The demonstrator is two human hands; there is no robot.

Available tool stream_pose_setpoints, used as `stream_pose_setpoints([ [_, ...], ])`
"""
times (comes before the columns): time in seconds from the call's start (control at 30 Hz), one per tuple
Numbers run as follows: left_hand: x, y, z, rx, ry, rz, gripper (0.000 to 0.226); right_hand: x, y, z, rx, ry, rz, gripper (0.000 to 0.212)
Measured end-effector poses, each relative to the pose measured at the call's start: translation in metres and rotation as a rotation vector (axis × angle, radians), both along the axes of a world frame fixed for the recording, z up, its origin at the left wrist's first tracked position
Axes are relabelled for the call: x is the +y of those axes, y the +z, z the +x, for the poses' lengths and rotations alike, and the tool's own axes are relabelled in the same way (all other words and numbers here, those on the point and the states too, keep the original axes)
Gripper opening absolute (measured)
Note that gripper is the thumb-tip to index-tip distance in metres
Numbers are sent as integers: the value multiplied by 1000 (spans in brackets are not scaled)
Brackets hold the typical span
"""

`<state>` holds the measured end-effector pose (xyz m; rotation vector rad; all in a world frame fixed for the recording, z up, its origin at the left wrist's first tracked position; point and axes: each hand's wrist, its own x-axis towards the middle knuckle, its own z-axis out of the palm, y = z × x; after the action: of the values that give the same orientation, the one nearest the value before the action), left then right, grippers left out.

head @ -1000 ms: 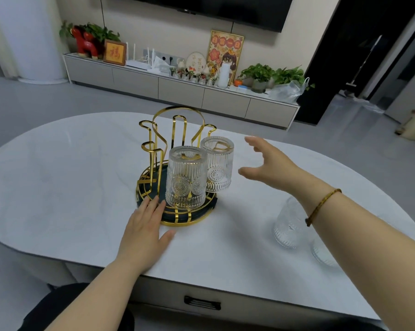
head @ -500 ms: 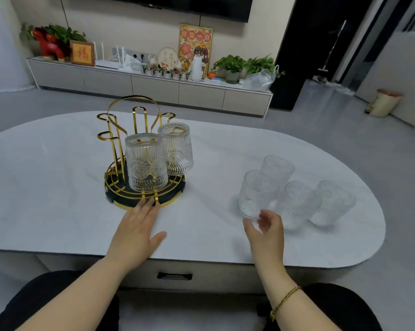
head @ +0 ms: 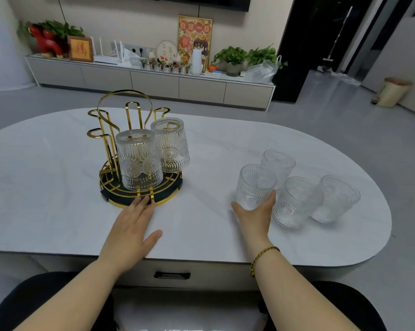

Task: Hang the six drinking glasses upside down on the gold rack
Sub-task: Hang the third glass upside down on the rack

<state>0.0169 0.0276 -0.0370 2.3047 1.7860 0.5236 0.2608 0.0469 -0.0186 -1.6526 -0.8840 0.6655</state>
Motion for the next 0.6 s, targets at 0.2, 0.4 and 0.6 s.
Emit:
stream_pose_setpoints([
  [0.2, -1, 1, -2, -48, 4, 6, 63, 16, -3, -4, -179, -137, -72, 103],
  [0.4, 1, 4, -13, -69, 78, 34, 62, 21, -7, -4, -244, -149, -58, 88],
  [0.6, 3, 5, -23, -109, 112, 29, 59, 16, 0, -3, -40, -17, 54, 75],
])
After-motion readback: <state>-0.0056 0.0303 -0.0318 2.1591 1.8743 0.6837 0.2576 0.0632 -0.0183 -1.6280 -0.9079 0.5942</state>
